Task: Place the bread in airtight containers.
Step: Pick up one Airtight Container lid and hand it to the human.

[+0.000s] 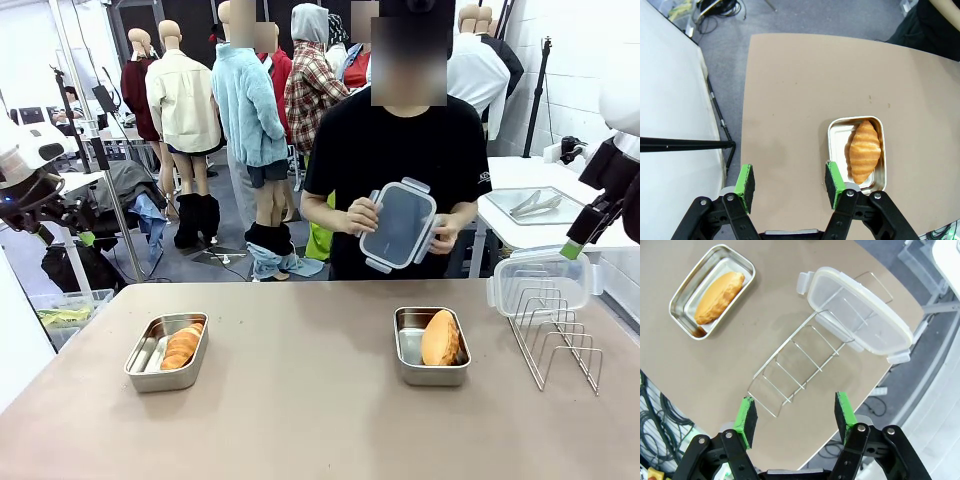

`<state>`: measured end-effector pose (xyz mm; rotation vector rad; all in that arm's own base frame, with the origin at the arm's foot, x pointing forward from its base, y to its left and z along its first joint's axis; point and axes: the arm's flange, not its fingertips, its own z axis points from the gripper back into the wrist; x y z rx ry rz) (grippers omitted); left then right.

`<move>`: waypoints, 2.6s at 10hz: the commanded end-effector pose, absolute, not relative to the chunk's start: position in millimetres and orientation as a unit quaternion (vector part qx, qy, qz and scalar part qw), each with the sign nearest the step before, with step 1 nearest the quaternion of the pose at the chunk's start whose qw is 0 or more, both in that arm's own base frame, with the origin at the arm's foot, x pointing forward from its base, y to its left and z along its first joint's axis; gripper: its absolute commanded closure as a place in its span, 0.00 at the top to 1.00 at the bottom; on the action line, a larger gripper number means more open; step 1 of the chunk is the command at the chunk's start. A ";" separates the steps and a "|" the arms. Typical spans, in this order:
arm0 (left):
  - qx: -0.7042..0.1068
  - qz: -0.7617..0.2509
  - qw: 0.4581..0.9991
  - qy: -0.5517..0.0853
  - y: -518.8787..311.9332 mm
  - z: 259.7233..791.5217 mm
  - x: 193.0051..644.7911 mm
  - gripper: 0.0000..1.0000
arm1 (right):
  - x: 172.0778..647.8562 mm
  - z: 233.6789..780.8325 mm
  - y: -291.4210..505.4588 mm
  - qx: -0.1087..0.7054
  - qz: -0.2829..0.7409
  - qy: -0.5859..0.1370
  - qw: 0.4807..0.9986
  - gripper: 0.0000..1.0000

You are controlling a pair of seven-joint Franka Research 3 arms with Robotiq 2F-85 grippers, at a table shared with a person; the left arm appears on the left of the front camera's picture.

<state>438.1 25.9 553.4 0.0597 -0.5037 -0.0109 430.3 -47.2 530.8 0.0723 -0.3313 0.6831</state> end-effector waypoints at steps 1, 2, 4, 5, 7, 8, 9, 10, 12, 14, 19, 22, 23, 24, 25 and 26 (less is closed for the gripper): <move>0.030 0.004 0.968 -0.250 25.6 554.0 437.3 0.74 | 432.5 534.5 -47.1 0.029 0.332 -0.150 0.931 0.78; 0.030 0.004 0.968 -0.250 25.6 554.0 437.3 0.74 | 432.5 534.5 -47.1 0.029 0.332 -0.150 0.931 0.78; 0.030 0.004 0.968 -0.250 25.6 554.0 437.3 0.74 | 432.5 534.5 -47.1 0.029 0.332 -0.150 0.931 0.78; 0.030 0.004 0.968 -0.250 25.6 554.0 437.3 0.74 | 432.5 534.5 -47.1 0.029 0.332 -0.150 0.931 0.78; 0.030 0.004 0.968 -0.250 25.6 554.0 437.3 0.74 | 432.5 534.5 -47.1 0.029 0.332 -0.150 0.931 0.78; 0.030 0.004 0.968 -0.250 25.6 554.0 437.3 0.74 | 432.5 534.5 -47.1 0.029 0.332 -0.150 0.931 0.78; 0.030 0.004 0.968 -0.250 25.6 554.0 437.3 0.74 | 432.5 534.5 -47.1 0.029 0.332 -0.150 0.931 0.78; 0.030 0.004 0.968 -0.250 25.6 554.0 437.3 0.74 | 432.5 534.5 -47.1 0.029 0.332 -0.150 0.931 0.78; 0.030 0.004 0.968 -0.250 25.6 554.0 437.3 0.74 | 432.5 534.5 -47.1 0.029 0.332 -0.150 0.931 0.78; 0.030 0.004 0.968 -0.250 25.6 554.0 437.3 0.74 | 432.5 534.5 -47.1 0.029 0.332 -0.150 0.931 0.78; 0.030 0.004 0.968 -0.250 25.6 554.0 437.3 0.74 | 432.5 534.5 -47.1 0.029 0.332 -0.150 0.931 0.78; 0.030 0.004 0.968 -0.250 25.6 554.0 437.3 0.74 | 432.5 534.5 -47.1 0.029 0.332 -0.150 0.931 0.78; 0.030 0.004 0.968 -0.250 25.6 554.0 437.3 0.74 | 432.5 534.5 -47.1 0.029 0.332 -0.150 0.931 0.78; 0.030 0.004 0.968 -0.250 25.6 554.0 437.3 0.74 | 432.5 534.5 -47.1 0.029 0.332 -0.150 0.931 0.78; 0.030 0.004 0.968 -0.250 25.6 554.0 437.3 0.74 | 432.5 534.5 -47.1 0.029 0.332 -0.150 0.931 0.78; 0.030 0.004 0.968 -0.250 25.6 554.0 437.3 0.74 | 432.5 534.5 -47.1 0.029 0.332 -0.150 0.931 0.78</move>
